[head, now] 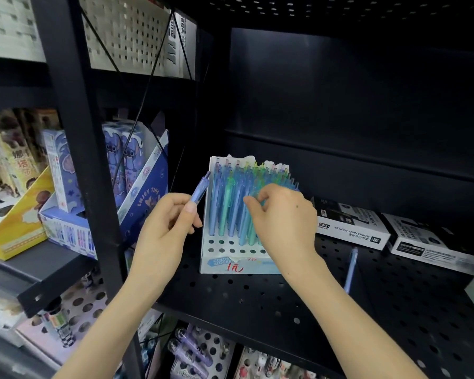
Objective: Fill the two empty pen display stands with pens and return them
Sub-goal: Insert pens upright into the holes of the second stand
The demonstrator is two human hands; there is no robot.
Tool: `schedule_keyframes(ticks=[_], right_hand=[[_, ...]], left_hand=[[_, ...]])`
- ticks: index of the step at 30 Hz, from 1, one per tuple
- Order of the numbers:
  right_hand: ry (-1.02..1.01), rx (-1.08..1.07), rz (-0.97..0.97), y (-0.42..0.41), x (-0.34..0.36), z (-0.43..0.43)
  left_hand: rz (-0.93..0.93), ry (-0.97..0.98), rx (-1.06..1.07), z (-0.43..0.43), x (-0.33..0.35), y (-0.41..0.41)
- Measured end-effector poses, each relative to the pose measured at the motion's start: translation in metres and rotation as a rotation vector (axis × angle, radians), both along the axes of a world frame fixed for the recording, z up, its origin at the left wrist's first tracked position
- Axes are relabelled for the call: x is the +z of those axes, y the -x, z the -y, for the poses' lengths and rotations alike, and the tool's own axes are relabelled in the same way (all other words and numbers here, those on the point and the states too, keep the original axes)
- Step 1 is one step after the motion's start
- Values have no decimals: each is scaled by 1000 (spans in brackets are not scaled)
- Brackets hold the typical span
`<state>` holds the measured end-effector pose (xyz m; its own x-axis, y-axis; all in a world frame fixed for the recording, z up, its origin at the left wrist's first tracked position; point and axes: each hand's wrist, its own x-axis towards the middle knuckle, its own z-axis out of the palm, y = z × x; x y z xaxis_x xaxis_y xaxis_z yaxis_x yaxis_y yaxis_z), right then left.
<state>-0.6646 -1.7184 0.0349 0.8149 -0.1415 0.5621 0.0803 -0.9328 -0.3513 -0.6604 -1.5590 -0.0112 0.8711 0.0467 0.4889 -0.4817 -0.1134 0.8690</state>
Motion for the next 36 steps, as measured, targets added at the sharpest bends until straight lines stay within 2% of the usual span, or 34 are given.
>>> schedule_keyframes(ticks=[4, 7, 9, 11, 12, 14, 19, 22, 24, 29, 36], right_hand=[[147, -63, -59, 0, 5, -3], [105, 28, 86, 9, -2, -4], [-152, 168, 193, 20, -6, -4], [-545, 381, 128, 31, -5, -3], [-679, 469, 77, 36, -4, -3], [-746, 532, 32, 41, -4, -3], [-779, 477, 131, 43, 1, 7], [-765, 410, 266, 42, 10, 21], [-677, 361, 305, 38, 13, 24], [-437, 261, 288, 23, 5, 18], [-270, 232, 222, 10, 1, 10]], left_hand=[[17, 8, -42, 3, 3, 3], [42, 21, -107, 3, 6, 6], [61, -1, -133, 3, 5, 6], [76, -29, -145, 5, 3, 7], [79, -43, -153, 6, 2, 7], [94, -85, -170, 12, 1, 10], [120, -141, -143, 15, 0, 12], [60, -141, -22, 5, -6, 2], [-12, -154, 4, 1, -14, -6], [-111, -215, -81, 4, -32, -17], [-125, -297, -107, 6, -43, -20]])
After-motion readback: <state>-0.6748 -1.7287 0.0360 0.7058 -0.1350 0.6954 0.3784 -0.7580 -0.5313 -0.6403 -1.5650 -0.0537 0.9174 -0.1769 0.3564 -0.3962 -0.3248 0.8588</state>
